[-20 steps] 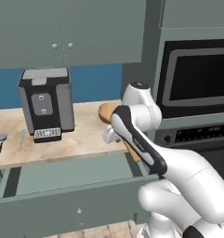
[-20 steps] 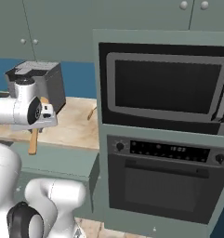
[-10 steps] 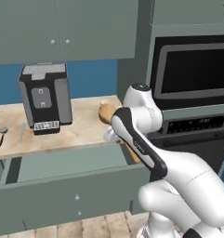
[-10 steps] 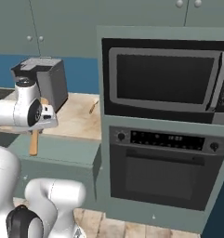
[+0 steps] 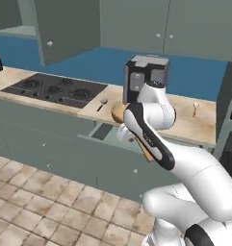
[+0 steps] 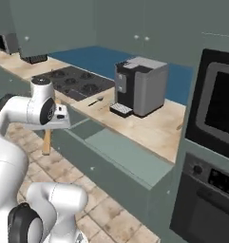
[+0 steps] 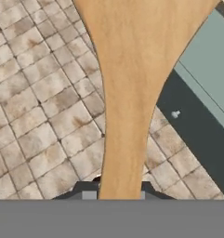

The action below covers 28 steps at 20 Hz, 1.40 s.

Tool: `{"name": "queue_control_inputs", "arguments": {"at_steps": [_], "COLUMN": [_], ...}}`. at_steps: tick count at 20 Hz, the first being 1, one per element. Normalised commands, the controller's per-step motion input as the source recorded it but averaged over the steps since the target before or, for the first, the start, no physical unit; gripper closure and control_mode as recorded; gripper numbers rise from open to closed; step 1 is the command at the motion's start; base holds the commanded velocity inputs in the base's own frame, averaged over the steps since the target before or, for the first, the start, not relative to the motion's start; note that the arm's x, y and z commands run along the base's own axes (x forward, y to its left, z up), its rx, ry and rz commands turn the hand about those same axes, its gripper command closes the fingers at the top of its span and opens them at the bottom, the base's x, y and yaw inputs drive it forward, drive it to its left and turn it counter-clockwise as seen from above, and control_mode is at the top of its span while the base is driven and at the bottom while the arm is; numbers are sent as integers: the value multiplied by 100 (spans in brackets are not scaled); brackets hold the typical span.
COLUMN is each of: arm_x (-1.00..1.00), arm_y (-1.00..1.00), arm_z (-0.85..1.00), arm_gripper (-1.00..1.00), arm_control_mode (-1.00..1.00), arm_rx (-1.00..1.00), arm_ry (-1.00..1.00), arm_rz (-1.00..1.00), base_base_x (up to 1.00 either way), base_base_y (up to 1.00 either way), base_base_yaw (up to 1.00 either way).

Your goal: Organize the utensils by type. Pick up the wooden spoons from the counter and place them in the open cabinet. Then pick up the metallic utensils from the counter and place them in the open drawer.

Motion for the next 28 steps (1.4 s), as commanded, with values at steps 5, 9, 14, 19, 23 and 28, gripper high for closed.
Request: {"name": "queue_control_inputs", "arguments": {"at_steps": [5,9,14,19,23,28], "arm_x": [0,0,0,0,0,0], "arm_y": [0,0,0,0,0,0], "arm_z": [0,0,0,0,0,0], "arm_gripper": [100,100,100,100,100,100], "arm_control_mode": [100,100,100,100,100,100], "arm_rx": [0,0,0,0,0,0], "arm_ry": [0,0,0,0,0,0], "arm_rz": [0,0,0,0,0,0], "base_base_x": [-2,41,88,94,87,87], "base_base_y": [26,62,43,27,35,51], "base_base_yaw": [89,41,5,-14,-28,-34]}}
